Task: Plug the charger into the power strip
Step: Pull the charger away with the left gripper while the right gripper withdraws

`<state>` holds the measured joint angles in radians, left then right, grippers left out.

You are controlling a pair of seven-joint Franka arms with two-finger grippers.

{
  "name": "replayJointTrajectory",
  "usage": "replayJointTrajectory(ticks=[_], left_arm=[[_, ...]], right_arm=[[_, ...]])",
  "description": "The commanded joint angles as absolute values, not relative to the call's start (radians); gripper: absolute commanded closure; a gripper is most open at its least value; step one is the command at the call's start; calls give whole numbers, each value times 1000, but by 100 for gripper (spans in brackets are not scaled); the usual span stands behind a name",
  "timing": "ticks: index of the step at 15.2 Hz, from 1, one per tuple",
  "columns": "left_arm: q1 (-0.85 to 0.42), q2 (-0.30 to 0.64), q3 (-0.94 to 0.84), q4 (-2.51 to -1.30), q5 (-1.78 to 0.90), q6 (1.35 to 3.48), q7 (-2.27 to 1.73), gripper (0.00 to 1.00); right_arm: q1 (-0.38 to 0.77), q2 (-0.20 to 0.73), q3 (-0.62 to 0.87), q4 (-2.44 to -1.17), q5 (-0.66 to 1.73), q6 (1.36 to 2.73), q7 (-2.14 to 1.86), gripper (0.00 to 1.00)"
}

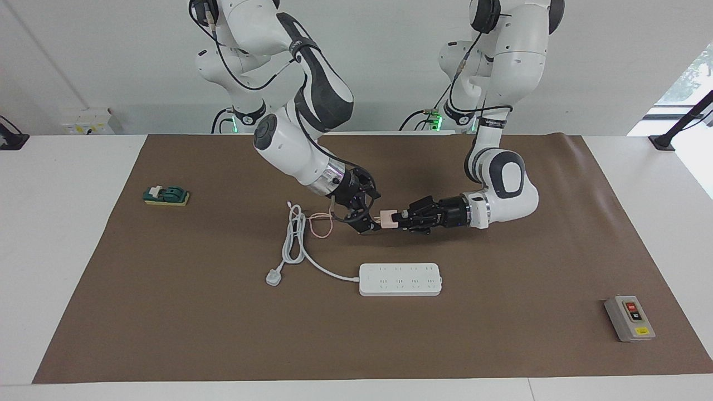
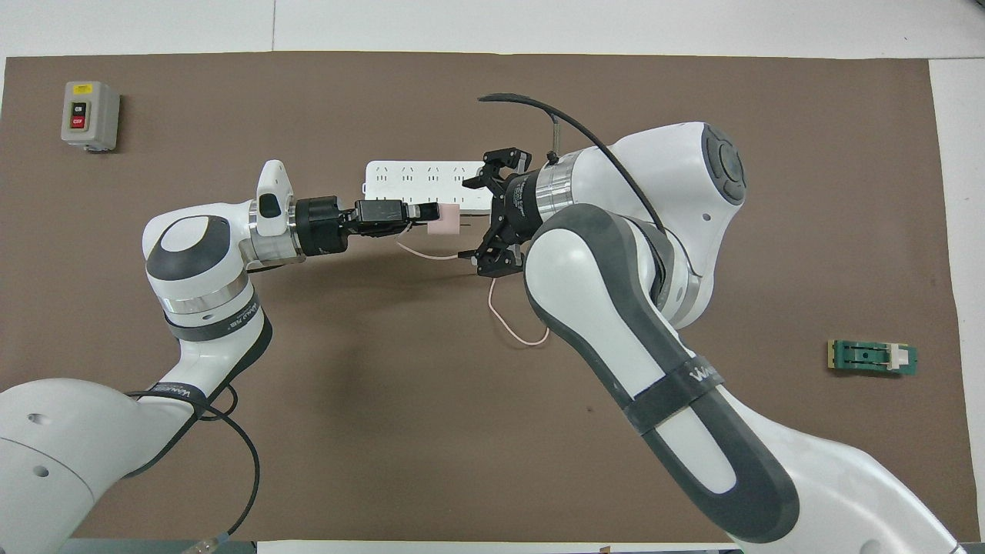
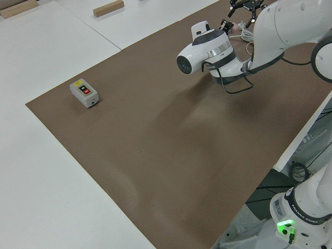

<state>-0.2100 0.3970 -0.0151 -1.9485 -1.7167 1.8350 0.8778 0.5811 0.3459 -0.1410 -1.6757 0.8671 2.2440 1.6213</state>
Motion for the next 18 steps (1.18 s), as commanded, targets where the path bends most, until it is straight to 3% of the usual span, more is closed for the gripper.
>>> replayJointTrajectory(ticks=[1,5,9,14,18], left_arm=[[-196,396,-14,-1896,-1701,1893,873,100],[-177,396,-9,-1832,-1611,1983,867,100],[-175,385,26,-1775,-1432,2080,841,100],[-153,359,86,-1744,-1260,2091,832,100],[-153,302,115,-1738,-1085,2083,726,100]], right_arm=[[568,284,-138,-1726,848,2253,1626,0],[509,255,-160,-1724,755,2223,1594,0],[460,204,-160,-1720,580,2080,1318,0],[298,131,-156,-1720,494,1884,1007,0],[244,74,-153,-1718,352,1803,697,0]])
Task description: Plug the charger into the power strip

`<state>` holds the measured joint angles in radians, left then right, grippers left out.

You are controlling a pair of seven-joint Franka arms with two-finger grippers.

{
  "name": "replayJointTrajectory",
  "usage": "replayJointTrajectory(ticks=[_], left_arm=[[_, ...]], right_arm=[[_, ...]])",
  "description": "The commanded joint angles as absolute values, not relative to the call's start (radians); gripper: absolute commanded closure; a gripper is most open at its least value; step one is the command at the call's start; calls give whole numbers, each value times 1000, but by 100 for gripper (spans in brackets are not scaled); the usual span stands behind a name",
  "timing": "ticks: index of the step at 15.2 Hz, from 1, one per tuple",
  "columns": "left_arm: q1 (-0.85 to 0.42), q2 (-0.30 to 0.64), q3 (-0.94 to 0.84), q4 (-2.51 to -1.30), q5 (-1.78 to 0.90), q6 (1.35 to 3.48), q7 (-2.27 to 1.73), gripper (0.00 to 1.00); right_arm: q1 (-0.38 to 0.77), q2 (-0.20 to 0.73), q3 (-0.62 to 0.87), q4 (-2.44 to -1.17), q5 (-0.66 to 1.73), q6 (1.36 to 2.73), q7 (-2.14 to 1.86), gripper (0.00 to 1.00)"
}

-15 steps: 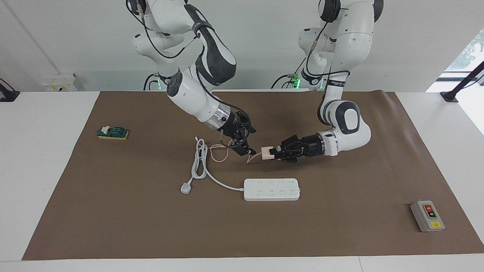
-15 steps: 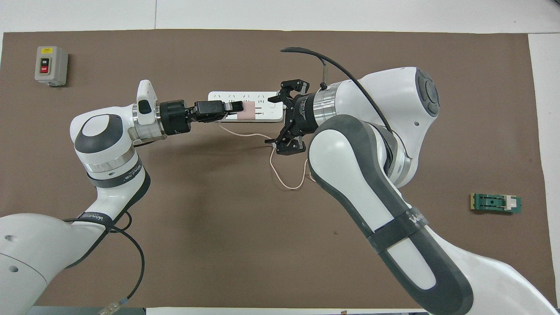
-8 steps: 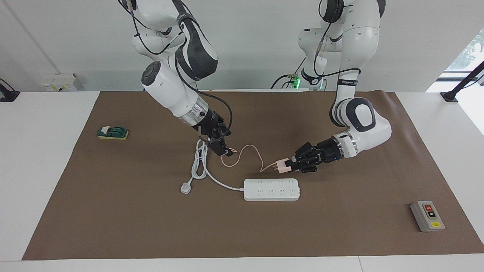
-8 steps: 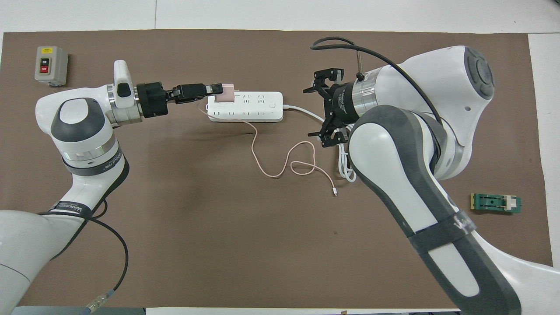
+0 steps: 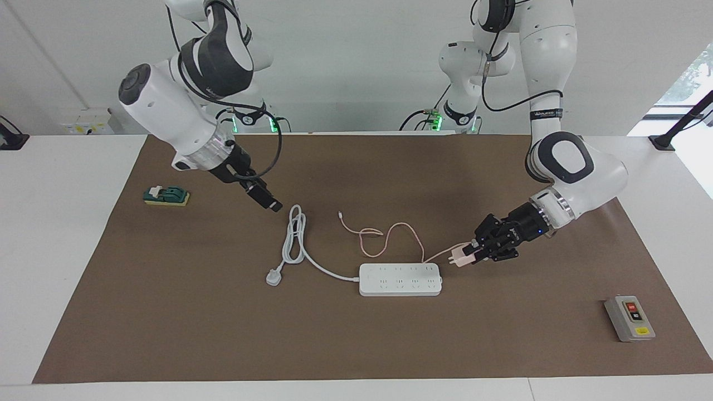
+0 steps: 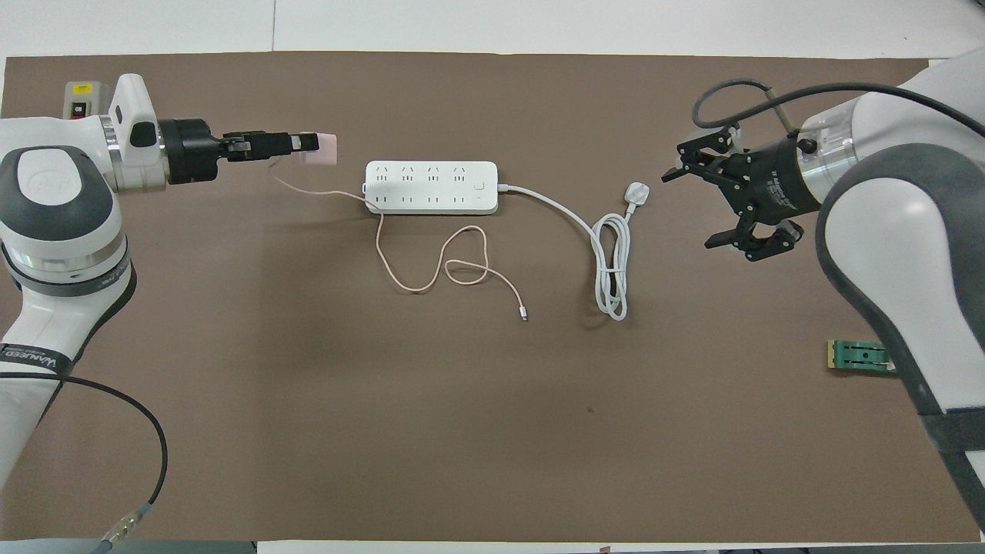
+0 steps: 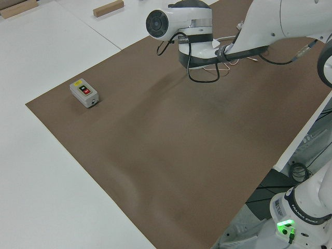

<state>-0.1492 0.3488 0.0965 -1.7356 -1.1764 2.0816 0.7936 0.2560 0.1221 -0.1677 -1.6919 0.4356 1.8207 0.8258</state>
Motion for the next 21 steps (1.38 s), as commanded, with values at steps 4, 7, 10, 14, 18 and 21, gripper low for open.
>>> replayJointTrajectory(ticks=[4,7,10,14,18,21], left_arm=[[-155,270,172,-1674,-870,1973,582,100],[-155,256,189,-1606,-702,1872,430,100],[-161,227,189,-1565,-557,1800,250,100],[-152,216,207,-1520,-454,1683,138,100],[-156,215,239,-1513,-384,1654,94,100],[-160,215,242,-1509,-353,1666,48,100]], right_arm=[[226,23,-153,-1718,215,1717,407,0],[181,15,-149,-1717,142,1669,250,0],[151,15,-114,-1706,0,1657,155,0],[44,15,-31,-1703,-8,1644,100,0],[48,31,-31,-1674,-23,1614,91,0],[51,81,-29,-1602,-66,1578,49,0]])
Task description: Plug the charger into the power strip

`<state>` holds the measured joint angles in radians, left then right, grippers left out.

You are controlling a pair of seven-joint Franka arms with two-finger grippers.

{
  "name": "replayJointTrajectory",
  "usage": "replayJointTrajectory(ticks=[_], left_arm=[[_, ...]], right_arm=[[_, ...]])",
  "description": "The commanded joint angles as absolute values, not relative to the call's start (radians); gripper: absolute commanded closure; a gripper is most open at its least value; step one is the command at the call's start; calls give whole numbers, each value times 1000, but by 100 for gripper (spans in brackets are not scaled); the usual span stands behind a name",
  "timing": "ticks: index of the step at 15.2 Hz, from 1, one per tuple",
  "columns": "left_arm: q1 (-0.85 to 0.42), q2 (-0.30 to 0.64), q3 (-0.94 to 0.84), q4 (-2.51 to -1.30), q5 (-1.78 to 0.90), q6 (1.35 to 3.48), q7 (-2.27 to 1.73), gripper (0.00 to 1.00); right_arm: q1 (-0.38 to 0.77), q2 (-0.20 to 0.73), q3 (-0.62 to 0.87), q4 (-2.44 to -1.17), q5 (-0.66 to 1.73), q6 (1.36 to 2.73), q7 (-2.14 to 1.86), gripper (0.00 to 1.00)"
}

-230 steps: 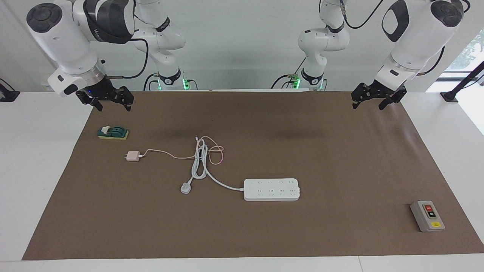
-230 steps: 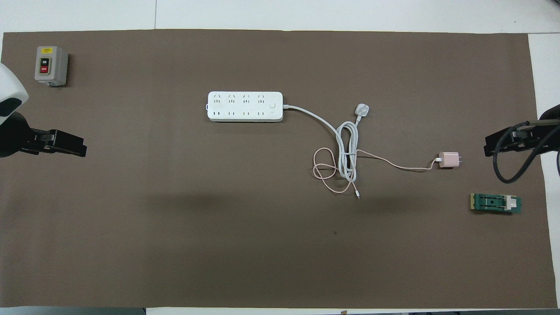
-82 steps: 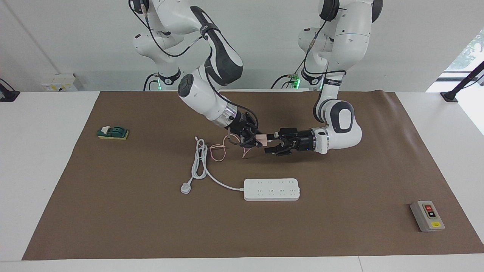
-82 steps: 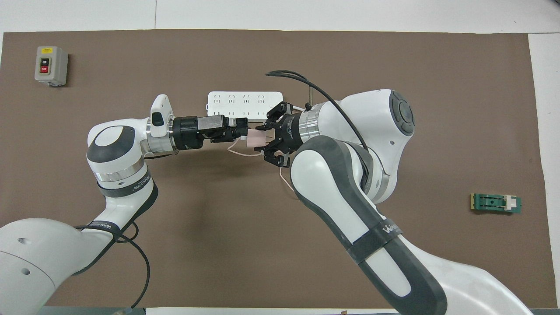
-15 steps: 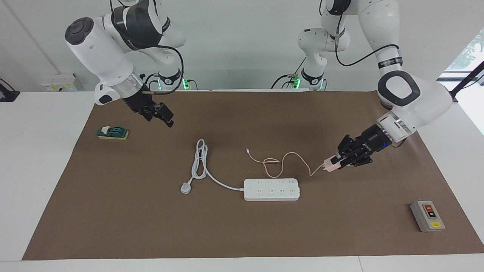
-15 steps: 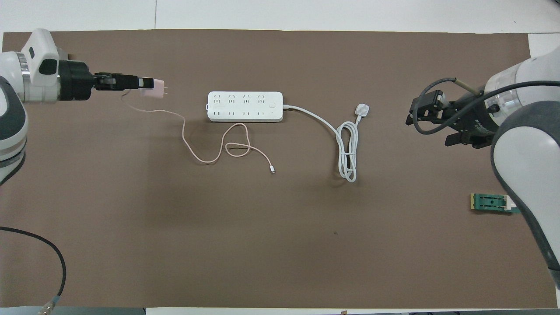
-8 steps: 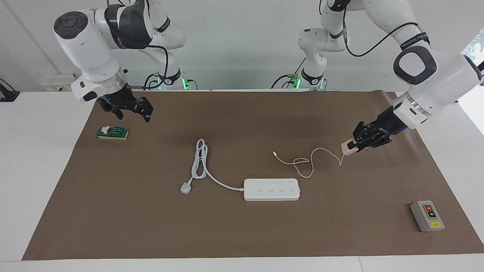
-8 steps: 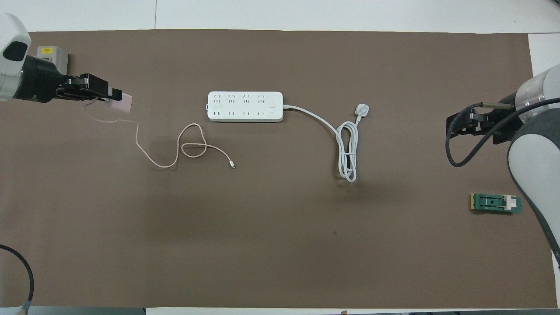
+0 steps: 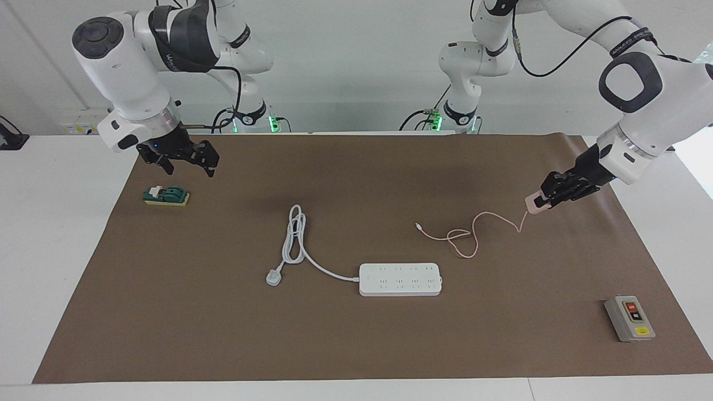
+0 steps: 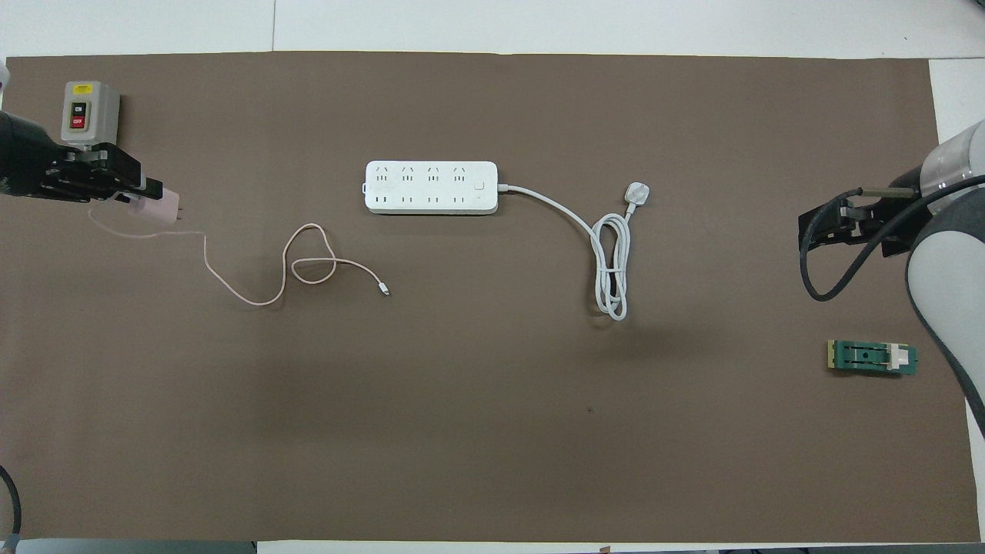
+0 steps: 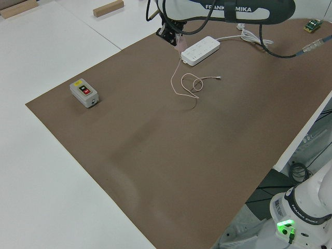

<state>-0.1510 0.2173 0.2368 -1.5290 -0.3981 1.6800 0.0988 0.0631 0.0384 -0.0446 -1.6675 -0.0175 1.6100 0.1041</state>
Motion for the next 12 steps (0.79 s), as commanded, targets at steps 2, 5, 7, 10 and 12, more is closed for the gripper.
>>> replayJointTrajectory(ticks=[2,5,7,10,12], left_arm=[[-167,210,241,-1502,-270,1664,38,100],[-170,184,233,-1500,-249,1689,-23,100],[-179,172,232,-1503,-247,1668,-57,100],[-181,149,233,-1500,-245,1623,-107,100],[-195,149,230,-1499,-200,1632,-162,100]], right_arm=[[58,104,-29,-1573,-92,1578,-1,0],[66,97,-29,-1555,-69,1530,-3,0],[77,91,-29,-1559,-66,1531,-2,0],[80,48,-26,-1592,-66,1500,-2,0],[75,26,-26,-1632,-66,1499,-2,0]])
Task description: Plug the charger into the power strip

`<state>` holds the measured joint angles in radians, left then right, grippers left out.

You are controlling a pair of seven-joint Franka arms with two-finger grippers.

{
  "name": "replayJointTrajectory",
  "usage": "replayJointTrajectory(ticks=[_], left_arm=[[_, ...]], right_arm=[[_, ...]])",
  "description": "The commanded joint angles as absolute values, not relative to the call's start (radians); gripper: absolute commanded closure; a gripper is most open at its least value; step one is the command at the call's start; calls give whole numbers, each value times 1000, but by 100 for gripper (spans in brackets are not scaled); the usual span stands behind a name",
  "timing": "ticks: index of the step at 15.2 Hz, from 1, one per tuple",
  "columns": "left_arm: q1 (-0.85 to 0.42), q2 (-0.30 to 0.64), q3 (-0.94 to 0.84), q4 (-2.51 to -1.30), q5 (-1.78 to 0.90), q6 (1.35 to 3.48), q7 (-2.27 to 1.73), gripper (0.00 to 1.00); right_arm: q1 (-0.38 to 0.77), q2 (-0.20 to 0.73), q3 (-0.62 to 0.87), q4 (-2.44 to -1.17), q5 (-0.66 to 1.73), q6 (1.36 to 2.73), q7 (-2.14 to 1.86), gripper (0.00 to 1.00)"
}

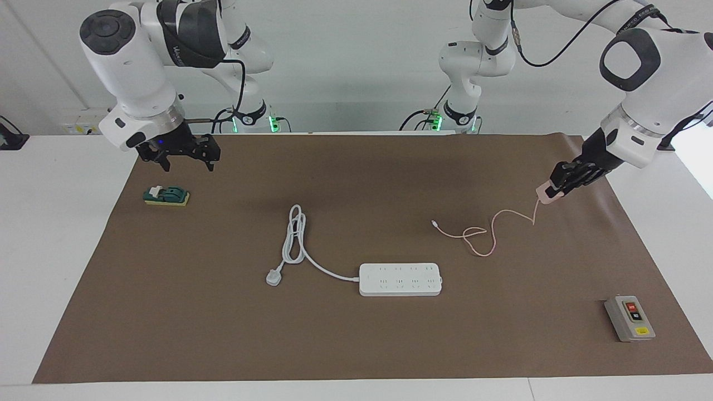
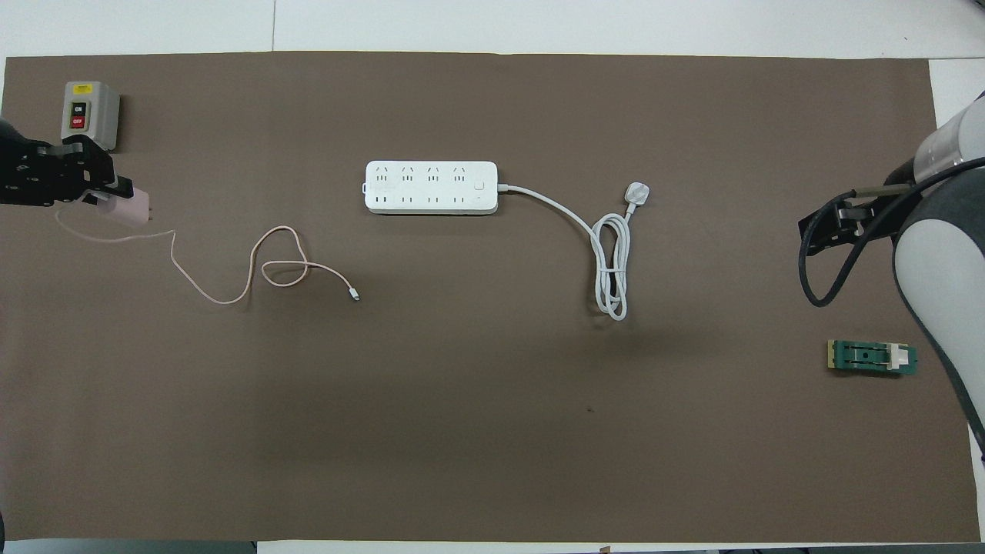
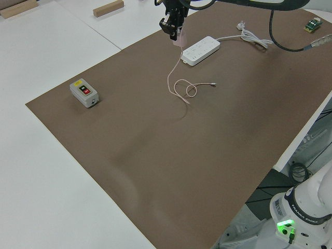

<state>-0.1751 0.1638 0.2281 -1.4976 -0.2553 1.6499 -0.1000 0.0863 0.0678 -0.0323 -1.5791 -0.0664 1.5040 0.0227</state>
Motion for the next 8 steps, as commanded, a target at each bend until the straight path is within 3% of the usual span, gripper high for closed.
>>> replayJointTrajectory(ticks=[1,4,6,8], left_arm=[[-195,149,229,-1499,-181,1631,-164,100],[-209,147,227,-1502,-179,1667,-259,100],[-215,149,225,-1506,-178,1733,-317,100],[-229,150,229,-1506,-151,1732,-328,100]], right_arm=[[74,14,-26,-1655,-66,1509,-2,0],[78,6,-23,-1666,-66,1517,2,0],[78,34,-23,-1654,-66,1644,-2,0],[48,46,-29,-1651,-51,1615,-11,0]])
